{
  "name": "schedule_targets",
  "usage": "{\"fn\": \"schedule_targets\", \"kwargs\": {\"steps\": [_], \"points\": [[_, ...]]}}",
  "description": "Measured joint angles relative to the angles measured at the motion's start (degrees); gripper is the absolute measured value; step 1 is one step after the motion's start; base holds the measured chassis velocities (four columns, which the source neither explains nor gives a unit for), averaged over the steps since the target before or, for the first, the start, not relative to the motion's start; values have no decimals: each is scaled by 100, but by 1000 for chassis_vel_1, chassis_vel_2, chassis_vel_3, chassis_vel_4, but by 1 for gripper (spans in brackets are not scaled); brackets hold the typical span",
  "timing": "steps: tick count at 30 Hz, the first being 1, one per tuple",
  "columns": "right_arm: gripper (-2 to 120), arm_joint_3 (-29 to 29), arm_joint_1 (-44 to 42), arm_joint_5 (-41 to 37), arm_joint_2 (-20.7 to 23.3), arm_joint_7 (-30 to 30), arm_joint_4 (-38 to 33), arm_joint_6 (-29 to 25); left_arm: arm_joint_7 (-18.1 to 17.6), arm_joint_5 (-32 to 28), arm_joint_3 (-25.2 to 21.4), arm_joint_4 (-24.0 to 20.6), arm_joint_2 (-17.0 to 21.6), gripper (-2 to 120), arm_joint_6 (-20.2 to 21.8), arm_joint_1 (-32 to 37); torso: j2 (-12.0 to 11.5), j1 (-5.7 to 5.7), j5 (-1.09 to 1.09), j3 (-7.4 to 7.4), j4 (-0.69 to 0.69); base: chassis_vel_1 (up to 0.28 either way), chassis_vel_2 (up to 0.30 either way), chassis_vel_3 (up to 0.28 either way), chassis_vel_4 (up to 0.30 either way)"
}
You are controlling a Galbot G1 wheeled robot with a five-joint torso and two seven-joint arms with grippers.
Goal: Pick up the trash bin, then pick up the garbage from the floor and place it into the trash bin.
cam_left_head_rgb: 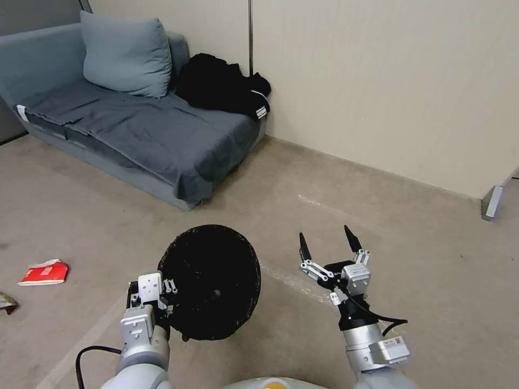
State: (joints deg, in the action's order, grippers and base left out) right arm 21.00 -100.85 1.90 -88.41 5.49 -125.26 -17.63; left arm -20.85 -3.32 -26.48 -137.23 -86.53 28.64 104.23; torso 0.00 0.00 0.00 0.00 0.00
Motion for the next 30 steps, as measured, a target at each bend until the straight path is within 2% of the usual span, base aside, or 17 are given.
{"fn": "schedule_targets", "kwargs": {"steps": [20,30], "points": [[100,-102,127,-95,-81,-20,128,-215,33,101,62,45,-102,1,11,-14,0,0,0,1,0,52,58,61,51],[100,-107,143,-41,-71,-17,201,-253,37,120,64,85,-102,1,10,-29,0,0,-1,0,1,125,124,123,117]]}}
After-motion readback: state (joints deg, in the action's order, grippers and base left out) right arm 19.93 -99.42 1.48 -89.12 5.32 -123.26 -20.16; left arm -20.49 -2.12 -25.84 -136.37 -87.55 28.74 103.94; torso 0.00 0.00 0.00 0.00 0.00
